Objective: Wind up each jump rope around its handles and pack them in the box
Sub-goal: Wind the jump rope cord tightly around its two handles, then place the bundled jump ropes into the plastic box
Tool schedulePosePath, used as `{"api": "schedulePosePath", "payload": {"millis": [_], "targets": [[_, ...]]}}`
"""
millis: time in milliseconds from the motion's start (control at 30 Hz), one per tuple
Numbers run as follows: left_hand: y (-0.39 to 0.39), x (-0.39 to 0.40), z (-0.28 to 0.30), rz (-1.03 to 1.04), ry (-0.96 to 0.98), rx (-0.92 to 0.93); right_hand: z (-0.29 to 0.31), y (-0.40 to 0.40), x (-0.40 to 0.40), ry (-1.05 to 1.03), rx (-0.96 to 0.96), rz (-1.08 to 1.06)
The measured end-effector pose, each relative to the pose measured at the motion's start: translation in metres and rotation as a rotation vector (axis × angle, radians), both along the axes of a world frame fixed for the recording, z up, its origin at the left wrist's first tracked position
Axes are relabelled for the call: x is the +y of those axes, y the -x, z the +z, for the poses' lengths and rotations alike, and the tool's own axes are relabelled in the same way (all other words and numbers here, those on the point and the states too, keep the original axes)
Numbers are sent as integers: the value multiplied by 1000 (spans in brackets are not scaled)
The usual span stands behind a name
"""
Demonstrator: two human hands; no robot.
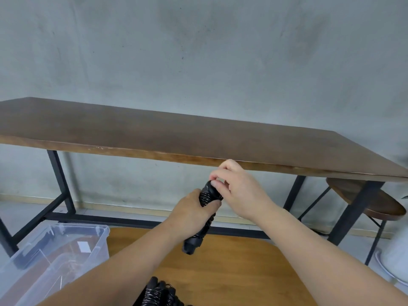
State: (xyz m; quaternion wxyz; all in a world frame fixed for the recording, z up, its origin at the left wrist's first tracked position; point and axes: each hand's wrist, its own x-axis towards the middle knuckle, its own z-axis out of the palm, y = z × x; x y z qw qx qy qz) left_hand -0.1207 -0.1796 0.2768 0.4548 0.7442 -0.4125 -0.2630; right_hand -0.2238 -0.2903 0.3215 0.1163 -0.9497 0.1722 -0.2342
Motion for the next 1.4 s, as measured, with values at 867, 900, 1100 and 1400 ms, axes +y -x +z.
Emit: {"api": "schedulePosePath", "payload": {"millis": [867, 900, 1100, 1400], "targets": [[-12, 21, -26, 276, -67, 149, -75, 6, 17, -1615, -541, -311], [-12, 27, -31, 338, -59, 298, -79, 4, 19, -1639, -568, -310], [-14, 68, -56, 490, 200, 750, -106, -20, 37, -1729, -571, -254], [-70, 149, -69, 805, 224, 528, -122, -82, 92, -1515, -139, -209]]}}
